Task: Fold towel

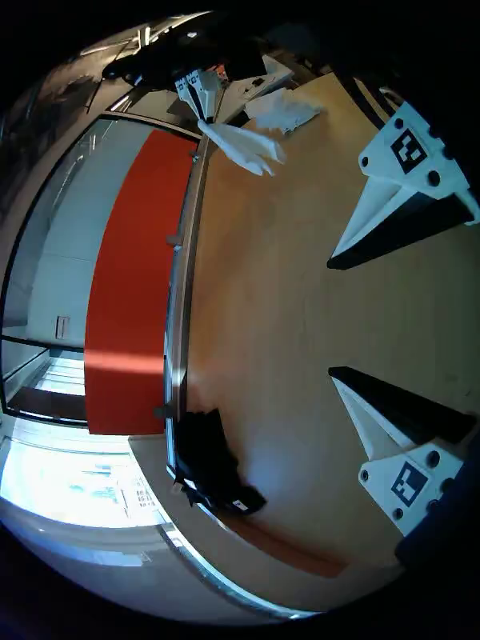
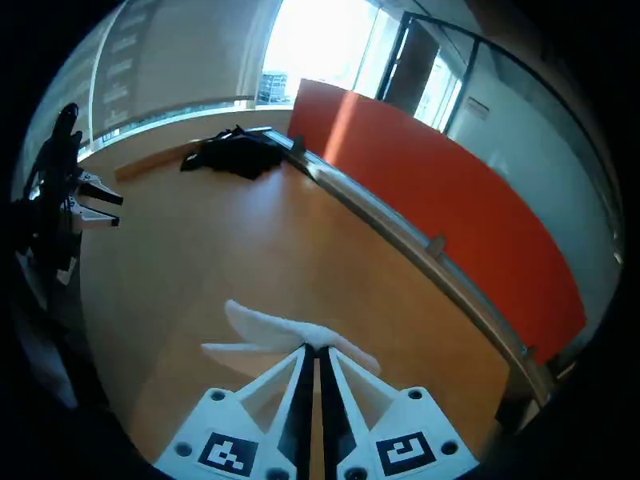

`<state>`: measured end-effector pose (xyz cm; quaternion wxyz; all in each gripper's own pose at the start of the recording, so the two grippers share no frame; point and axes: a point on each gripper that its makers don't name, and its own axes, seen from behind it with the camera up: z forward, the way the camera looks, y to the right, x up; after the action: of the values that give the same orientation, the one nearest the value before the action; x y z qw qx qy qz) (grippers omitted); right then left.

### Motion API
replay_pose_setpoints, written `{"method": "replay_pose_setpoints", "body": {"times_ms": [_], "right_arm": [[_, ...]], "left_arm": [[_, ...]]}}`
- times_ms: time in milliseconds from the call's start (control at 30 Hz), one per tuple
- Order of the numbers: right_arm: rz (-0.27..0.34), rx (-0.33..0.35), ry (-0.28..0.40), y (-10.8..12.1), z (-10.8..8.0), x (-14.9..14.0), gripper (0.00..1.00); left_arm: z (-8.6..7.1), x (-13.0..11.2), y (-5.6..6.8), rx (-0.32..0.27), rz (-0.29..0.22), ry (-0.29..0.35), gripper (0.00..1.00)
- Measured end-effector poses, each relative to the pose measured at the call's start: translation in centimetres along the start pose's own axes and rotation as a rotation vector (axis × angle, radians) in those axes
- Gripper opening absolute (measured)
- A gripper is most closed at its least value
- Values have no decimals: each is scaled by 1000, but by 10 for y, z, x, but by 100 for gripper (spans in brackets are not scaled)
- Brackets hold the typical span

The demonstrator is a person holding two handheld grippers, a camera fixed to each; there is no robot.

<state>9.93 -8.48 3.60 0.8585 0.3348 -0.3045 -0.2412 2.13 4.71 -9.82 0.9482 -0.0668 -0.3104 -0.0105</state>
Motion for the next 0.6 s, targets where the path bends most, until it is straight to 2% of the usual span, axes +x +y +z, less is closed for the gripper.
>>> {"method": "replay_pose_setpoints", "body": {"times_ms": [367,600], "right_arm": [[40,-68,-5,69,-27,-25,5],[48,-109,-34,111,-47,-49,5]], "left_arm": [[7,1,8,13,9,-16,90],[14,3,15,17,5,-26,90]]}}
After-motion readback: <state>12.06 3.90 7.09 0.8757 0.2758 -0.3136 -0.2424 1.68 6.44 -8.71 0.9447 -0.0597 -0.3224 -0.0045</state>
